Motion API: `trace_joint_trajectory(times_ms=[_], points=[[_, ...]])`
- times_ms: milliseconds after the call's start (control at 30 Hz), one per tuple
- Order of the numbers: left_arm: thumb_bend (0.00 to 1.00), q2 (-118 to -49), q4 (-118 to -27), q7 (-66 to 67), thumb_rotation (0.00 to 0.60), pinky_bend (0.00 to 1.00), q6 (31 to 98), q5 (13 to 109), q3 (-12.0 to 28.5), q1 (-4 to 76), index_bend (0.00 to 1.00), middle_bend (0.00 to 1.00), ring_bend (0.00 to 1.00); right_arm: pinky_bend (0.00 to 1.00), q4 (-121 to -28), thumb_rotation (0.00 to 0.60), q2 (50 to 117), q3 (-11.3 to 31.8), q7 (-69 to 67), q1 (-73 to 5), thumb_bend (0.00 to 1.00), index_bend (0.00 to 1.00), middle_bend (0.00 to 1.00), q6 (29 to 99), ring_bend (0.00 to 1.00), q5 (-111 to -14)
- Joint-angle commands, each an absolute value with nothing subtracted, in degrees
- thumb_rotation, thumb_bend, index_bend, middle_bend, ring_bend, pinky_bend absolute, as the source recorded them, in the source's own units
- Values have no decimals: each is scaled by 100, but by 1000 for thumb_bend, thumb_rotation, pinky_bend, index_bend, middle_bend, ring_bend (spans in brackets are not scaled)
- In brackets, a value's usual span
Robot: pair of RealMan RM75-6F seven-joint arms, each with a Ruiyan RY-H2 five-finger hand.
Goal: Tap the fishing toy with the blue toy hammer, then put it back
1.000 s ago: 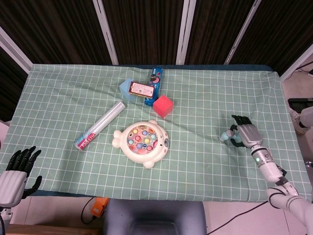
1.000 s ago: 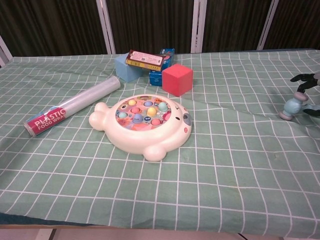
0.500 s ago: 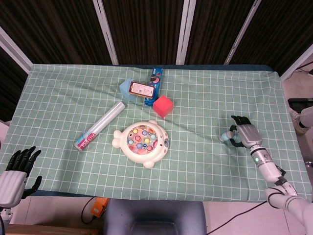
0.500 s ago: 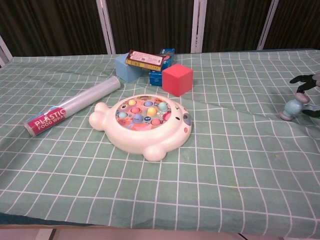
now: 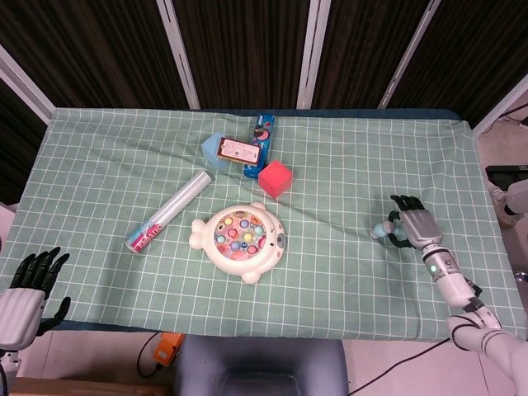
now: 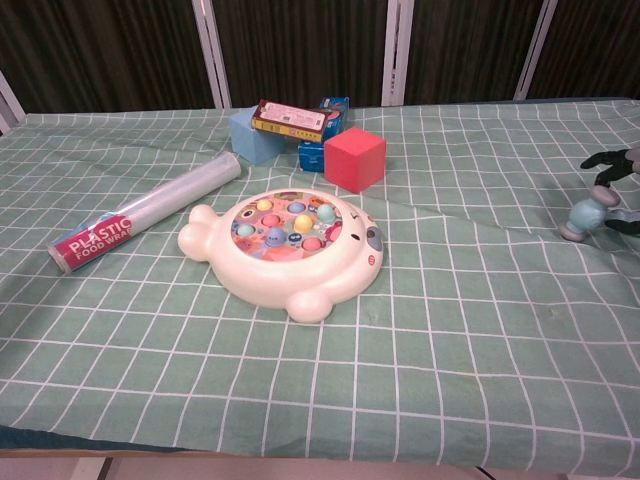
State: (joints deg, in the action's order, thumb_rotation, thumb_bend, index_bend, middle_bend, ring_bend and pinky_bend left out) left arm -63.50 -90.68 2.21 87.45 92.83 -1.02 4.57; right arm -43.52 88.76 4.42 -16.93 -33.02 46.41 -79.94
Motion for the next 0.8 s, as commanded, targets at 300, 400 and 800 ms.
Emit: trace_joint_trajectory(times_ms=[300, 400, 800], points=[[412, -6349, -9073, 229, 600, 66, 8741, 9280, -101, 456, 0, 0, 0, 214, -4263, 600, 8938, 454, -1664, -3303, 541, 688, 262, 4636, 196, -7970], [413, -6348, -9071, 224, 600, 66, 8740, 9280, -100, 457, 0, 0, 0, 296, -4243, 600, 8949, 457, -1641, -3301, 543, 720, 334, 4636, 311, -7961], [412, -6348, -9069, 220, 600, 66, 8744, 9281, -100, 453, 0, 0, 0, 513, -4203, 600, 9016, 488, -1484, -3300, 564, 787, 506, 4661, 513, -7917]])
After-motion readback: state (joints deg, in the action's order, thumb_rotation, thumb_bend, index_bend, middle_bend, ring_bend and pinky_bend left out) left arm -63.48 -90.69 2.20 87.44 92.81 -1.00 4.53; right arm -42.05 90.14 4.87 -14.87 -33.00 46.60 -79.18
